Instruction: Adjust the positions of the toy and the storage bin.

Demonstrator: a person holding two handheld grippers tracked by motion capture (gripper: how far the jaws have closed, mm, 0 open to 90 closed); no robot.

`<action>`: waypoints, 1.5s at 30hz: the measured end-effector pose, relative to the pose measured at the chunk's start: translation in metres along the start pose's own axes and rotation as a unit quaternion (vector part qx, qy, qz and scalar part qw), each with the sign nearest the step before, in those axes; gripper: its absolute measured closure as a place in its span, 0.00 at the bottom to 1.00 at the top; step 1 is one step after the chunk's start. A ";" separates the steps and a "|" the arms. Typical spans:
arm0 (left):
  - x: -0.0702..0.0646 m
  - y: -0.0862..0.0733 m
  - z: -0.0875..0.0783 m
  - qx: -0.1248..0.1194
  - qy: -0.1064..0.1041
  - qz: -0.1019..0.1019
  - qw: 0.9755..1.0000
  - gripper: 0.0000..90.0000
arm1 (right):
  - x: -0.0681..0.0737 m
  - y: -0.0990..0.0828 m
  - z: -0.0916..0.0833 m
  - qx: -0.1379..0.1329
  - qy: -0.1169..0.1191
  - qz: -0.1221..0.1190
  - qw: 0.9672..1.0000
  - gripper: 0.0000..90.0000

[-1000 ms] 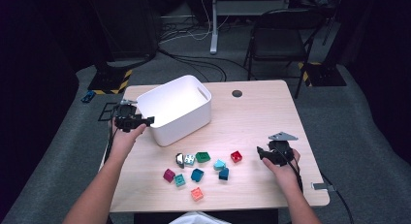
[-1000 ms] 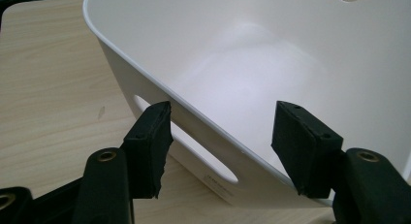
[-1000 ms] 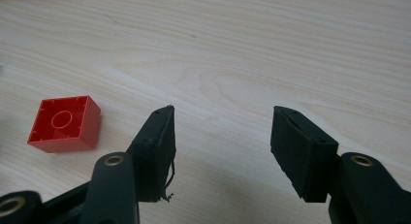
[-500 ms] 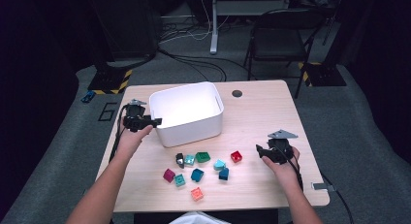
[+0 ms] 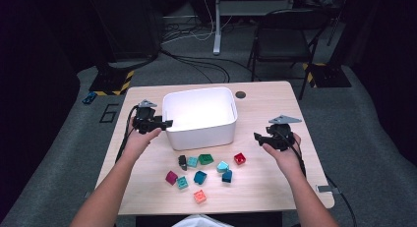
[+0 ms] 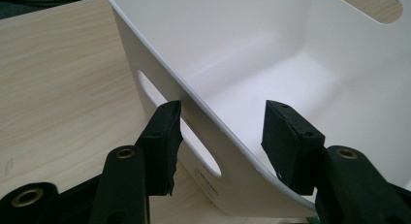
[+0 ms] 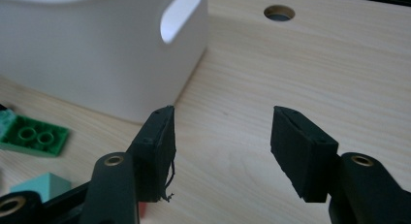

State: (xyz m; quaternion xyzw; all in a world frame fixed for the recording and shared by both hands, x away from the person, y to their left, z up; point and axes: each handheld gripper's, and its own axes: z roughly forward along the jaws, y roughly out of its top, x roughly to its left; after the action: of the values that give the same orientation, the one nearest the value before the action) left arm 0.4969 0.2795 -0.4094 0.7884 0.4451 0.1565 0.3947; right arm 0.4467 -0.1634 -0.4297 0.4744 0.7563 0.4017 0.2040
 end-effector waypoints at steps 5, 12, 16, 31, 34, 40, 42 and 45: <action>-0.008 0.000 0.001 -0.003 -0.007 0.018 1.000 0.55 | 0.003 0.018 -0.001 -0.010 0.019 0.005 1.000 0.45; -0.013 0.000 0.000 0.005 -0.014 0.033 0.999 0.55 | 0.019 0.040 0.002 -0.020 0.032 -0.009 0.999 0.44; -0.012 -0.002 0.000 -0.003 -0.021 0.021 1.000 0.54 | 0.026 0.047 0.004 -0.032 0.035 -0.007 0.999 0.45; -0.014 -0.003 -0.001 0.001 -0.025 0.028 0.999 0.54 | 0.048 0.050 0.024 0.004 0.049 -0.029 0.998 0.46; -0.013 -0.003 -0.001 0.001 -0.029 0.027 0.999 0.55 | 0.051 0.049 0.024 0.005 0.045 -0.029 0.999 0.46; -0.016 -0.004 -0.002 0.002 -0.030 0.027 0.999 0.54 | 0.053 0.045 0.022 0.005 0.045 -0.026 0.999 0.47; -0.018 -0.005 -0.004 0.003 -0.029 0.027 0.999 0.54 | 0.052 0.044 0.022 0.003 0.047 -0.027 0.999 0.46; -0.018 -0.006 -0.004 0.004 -0.027 0.029 0.999 0.54 | 0.051 0.044 0.023 0.001 0.050 -0.027 0.998 0.46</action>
State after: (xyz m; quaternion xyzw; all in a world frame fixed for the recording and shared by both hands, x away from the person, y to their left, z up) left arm 0.4809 0.2680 -0.4091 0.8065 0.4120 0.1445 0.3986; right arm 0.4629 -0.0986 -0.4048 0.4338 0.7784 0.4181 0.1763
